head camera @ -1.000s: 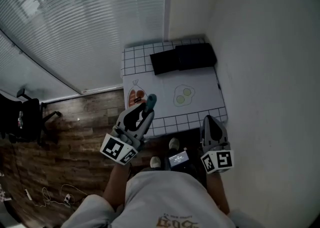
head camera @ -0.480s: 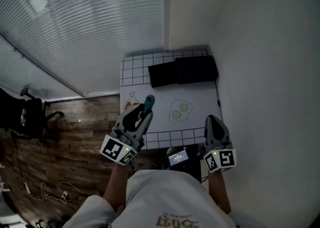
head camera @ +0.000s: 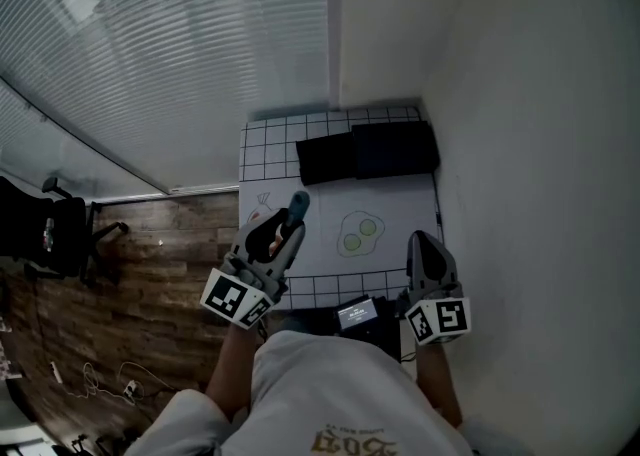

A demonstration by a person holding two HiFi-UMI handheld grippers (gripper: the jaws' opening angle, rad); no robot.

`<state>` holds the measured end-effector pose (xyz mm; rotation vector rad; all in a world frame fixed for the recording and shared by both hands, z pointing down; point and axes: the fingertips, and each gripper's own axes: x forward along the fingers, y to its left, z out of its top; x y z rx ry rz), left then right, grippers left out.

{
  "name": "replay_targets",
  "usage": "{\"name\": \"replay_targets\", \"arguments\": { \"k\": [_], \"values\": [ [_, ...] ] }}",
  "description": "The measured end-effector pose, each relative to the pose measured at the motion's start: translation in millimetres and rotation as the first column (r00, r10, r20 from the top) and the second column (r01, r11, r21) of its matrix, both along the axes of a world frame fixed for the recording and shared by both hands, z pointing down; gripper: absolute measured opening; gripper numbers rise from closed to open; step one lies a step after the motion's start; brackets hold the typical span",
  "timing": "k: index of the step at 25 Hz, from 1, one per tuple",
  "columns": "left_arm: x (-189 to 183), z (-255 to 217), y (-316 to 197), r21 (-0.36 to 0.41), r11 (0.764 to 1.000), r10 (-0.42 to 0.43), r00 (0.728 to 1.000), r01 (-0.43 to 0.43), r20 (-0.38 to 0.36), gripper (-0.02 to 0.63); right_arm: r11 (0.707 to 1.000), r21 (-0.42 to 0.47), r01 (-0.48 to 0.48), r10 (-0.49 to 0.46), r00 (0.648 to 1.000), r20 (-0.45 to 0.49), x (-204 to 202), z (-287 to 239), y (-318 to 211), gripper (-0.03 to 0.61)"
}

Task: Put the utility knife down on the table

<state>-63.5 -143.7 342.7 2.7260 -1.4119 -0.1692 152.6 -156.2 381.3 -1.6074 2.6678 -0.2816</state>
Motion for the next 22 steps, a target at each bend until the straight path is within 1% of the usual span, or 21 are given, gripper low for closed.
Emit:
{"name": "replay_targets", "arguments": {
  "k": [2,4,5,8,12,16,19,22],
  "values": [
    [3.5,8.6,-9.9,-0.006,1.0,0.025,0.998,-0.025,0.066,0.137,1.0,0.001,-0.007,0.007,1.0,0.01,-2.0,0.2,-7.4,0.008],
    [9.4,16.9,-19.2,-0.016,0.998,0.064,0.989,-0.062,0.136,0.137,1.0,-0.004,-0.025,0.025,1.0,0.017,-3.1,1.4,-14.6,0.008],
    [11.5,19.1,-23.6,-0.022,0.996,0.084,0.984,-0.082,0.154,0.137,0.999,-0.009,-0.036,0.036,0.999,0.017,-3.8,2.1,-17.7,0.008],
    [13.1,22.7,-38.3,-0.034,0.992,0.126,0.979,-0.122,0.161,0.137,0.998,-0.028,-0.06,0.06,0.998,-0.001,-5.4,7.0,-27.7,0.008],
    [13.7,31.3,-55.2,-0.033,0.989,0.148,0.969,-0.145,0.198,0.137,0.997,-0.047,-0.056,0.055,0.998,-0.029,-11.5,16.9,-42.0,0.008],
    [10.3,55.5,-66.2,-0.098,0.983,0.171,0.968,-0.155,0.183,0.137,0.996,-0.075,-0.056,0.053,0.998,-0.045,-15.2,28.5,-52.9,0.008],
    [8.1,70.1,-73.2,-0.136,0.98,0.168,0.975,-0.148,0.145,0.137,0.992,-0.106,-0.064,0.059,0.997,-0.05,-14.0,41.2,-56.4,0.008],
    [9.2,83.2,-73.9,-0.161,0.974,0.184,0.971,-0.16,0.151,0.137,0.989,-0.134,-0.07,0.063,0.997,-0.051,-13.4,55.4,-54.5,0.008]
  ]
}}
